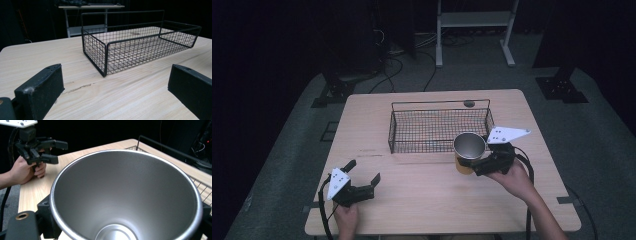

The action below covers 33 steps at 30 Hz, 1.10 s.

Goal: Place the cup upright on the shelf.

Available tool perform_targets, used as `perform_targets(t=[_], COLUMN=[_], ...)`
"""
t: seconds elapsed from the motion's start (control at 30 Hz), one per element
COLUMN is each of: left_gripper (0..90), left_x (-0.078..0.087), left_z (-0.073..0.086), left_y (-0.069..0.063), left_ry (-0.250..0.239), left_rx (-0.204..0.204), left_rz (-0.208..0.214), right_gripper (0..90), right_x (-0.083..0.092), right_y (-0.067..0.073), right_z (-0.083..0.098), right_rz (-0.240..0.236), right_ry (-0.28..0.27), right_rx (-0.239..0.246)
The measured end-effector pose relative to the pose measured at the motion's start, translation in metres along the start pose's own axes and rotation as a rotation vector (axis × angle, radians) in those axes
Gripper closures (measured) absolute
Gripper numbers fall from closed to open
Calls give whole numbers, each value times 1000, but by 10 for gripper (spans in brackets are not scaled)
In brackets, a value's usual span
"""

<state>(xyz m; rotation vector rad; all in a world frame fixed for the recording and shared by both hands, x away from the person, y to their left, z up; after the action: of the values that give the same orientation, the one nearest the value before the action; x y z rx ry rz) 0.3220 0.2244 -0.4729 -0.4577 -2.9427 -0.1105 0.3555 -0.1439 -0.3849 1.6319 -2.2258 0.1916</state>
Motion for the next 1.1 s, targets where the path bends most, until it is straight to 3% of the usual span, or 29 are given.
perform_targets(t=[0.43, 1.1], left_gripper=[0, 0], left_x=[0, 0], left_z=[0, 0], left_y=[0, 0], left_ry=[0, 1], left_rx=[1, 5], left_rz=[3, 8], right_gripper=[128, 128], right_x=[-10, -30], right_y=[-14, -52], right_z=[-43, -68], right_rz=[-36, -50], right_ry=[-9, 12], right_rx=[-2, -42])
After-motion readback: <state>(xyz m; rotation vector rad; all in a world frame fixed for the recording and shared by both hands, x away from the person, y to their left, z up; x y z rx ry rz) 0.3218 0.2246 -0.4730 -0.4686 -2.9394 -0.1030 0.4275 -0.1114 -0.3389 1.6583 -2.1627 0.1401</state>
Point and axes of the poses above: each handheld gripper's, and its own axes: x roughly backward along the jaws, z roughly out of its underside, y roughly to its left, the point moved 6 cm from there along -x, roughly forward along the jaws, and after that the axes turned 12 degrees about -z, right-handed, at the moved point
